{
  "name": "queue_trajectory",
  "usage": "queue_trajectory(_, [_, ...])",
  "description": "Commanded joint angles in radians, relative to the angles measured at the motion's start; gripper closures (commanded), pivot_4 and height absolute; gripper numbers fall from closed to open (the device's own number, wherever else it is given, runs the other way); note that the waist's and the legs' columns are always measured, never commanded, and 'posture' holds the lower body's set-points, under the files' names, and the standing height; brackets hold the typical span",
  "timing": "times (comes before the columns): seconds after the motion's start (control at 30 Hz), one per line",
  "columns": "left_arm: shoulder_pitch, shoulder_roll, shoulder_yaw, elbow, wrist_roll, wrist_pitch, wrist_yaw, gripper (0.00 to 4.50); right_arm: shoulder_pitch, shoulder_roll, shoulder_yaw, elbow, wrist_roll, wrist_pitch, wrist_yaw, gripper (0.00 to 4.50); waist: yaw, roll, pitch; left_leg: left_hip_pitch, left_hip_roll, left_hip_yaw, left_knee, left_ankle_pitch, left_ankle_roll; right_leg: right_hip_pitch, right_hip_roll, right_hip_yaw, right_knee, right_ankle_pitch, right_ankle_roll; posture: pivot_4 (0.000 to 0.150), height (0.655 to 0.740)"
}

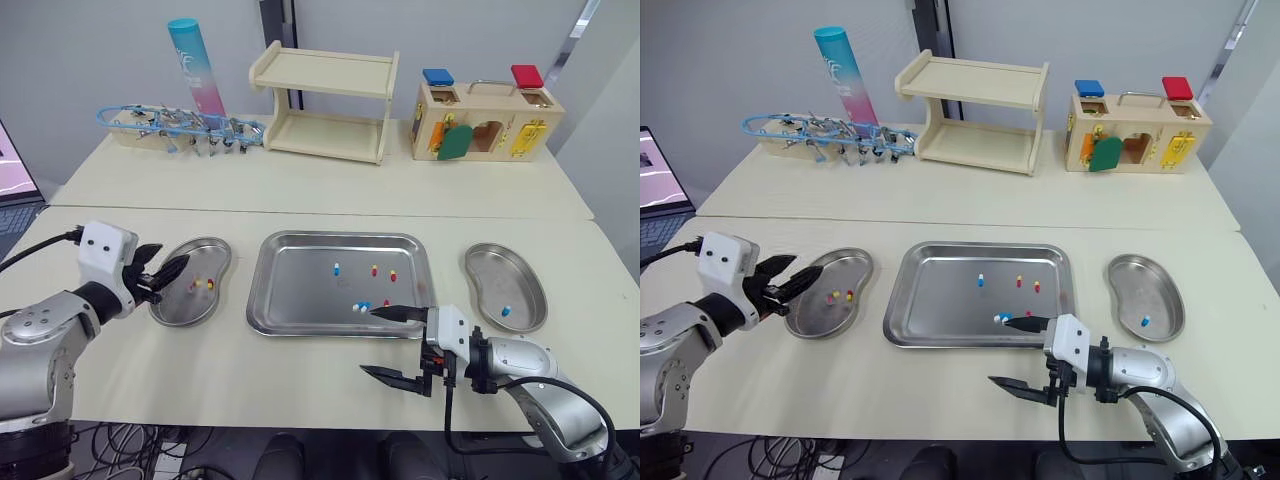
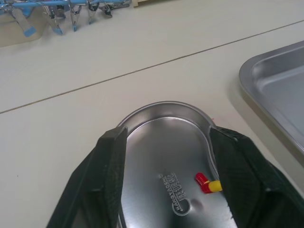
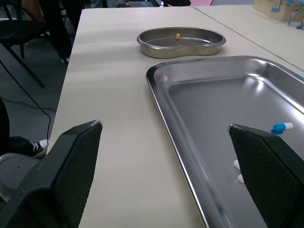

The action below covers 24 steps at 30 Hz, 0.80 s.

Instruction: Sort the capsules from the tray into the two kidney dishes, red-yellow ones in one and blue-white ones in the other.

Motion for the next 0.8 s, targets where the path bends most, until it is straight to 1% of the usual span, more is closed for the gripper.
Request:
queue_trajectory(0.03, [0.023, 0.004, 0.061, -0.064, -0.053, 0.031, 0.003, 0.45, -0.008, 0.001, -0.005, -0.018, 0.002, -0.025, 0.008, 0.0, 0.0, 0.0, 0.0, 0.0, 0.0, 0.0, 0.0, 0.0, 0.0, 0.0, 0.0, 0.0, 0.0, 0.0, 0.0, 0.15, 0.74])
queue_trajectory(0.07, [0.029, 0.006, 0.074, -0.068, -0.066, 0.039, 0.003, 0.11, -0.007, 0.0, -0.006, -0.017, 0.002, -0.026, 0.009, 0.0, 0.0, 0.0, 0.0, 0.0, 0.0, 0.0, 0.0, 0.0, 0.0, 0.0, 0.0, 0.0, 0.0, 0.0, 0.0, 0.15, 0.74])
queue_trajectory(0.1, [0.035, 0.009, 0.084, -0.071, -0.077, 0.046, 0.002, 0.02, -0.006, -0.001, -0.007, -0.016, 0.002, -0.027, 0.01, 0.0, 0.0, 0.0, 0.0, 0.0, 0.0, 0.0, 0.0, 0.0, 0.0, 0.0, 0.0, 0.0, 0.0, 0.0, 0.0, 0.15, 0.74])
queue_trajectory(0.3, [0.064, 0.025, 0.153, -0.082, -0.132, 0.042, -0.026, 0.02, 0.003, -0.009, -0.014, -0.016, 0.001, -0.037, 0.012, 0.0, 0.0, 0.0, 0.0, 0.0, 0.0, 0.0, 0.0, 0.0, 0.0, 0.0, 0.0, 0.0, 0.0, 0.0, 0.0, 0.15, 0.74])
queue_trajectory(0.43, [0.151, 0.035, 0.273, -0.084, -0.149, 0.004, -0.068, 0.02, 0.019, -0.024, -0.04, -0.016, -0.002, -0.048, 0.006, 0.0, -0.003, 0.0, 0.0, 0.0, 0.0, 0.0, 0.0, 0.0, 0.0, 0.0, 0.0, 0.0, 0.0, 0.0, 0.0, 0.15, 0.74])
queue_trajectory(0.57, [0.257, 0.026, 0.366, -0.046, -0.124, -0.101, -0.115, 0.02, 0.052, -0.048, -0.074, -0.025, -0.009, -0.056, -0.007, 0.0, -0.001, 0.0, 0.0, 0.0, 0.0, 0.001, -0.001, 0.0, 0.0, -0.001, 0.0, 0.001, 0.0, 0.0, 0.0, 0.15, 0.74])
queue_trajectory(0.6, [0.29, 0.021, 0.397, -0.023, -0.115, -0.132, -0.127, 0.02, 0.067, -0.057, -0.098, -0.031, -0.002, -0.053, -0.013, 0.0, 0.0, 0.0, 0.0, 0.0, 0.0, 0.001, -0.001, 0.0, 0.0, 0.0, 0.0, 0.001, 0.0, 0.0, 0.0, 0.15, 0.74])
queue_trajectory(0.7, [0.485, -0.027, 0.5, 0.074, -0.063, -0.234, -0.179, 0.02, 0.176, -0.133, -0.276, -0.031, 0.038, -0.043, -0.003, 0.0, 0.0, 0.0, 0.0, 0.0, 0.0, 0.002, -0.001, 0.0, 0.0, 0.0, -0.001, 0.001, -0.001, 0.0, 0.0, 0.15, 0.74])
queue_trajectory(0.8, [0.558, -0.069, 0.53, 0.138, -0.083, -0.29, -0.192, 0.02, 0.233, -0.188, -0.401, 0.007, 0.078, -0.042, 0.028, 0.0, 0.0, -0.003, 0.0, 0.0, -0.001, 0.005, -0.002, -0.001, 0.0, 0.0, -0.003, 0.003, -0.004, 0.0, 0.0, 0.15, 0.74])
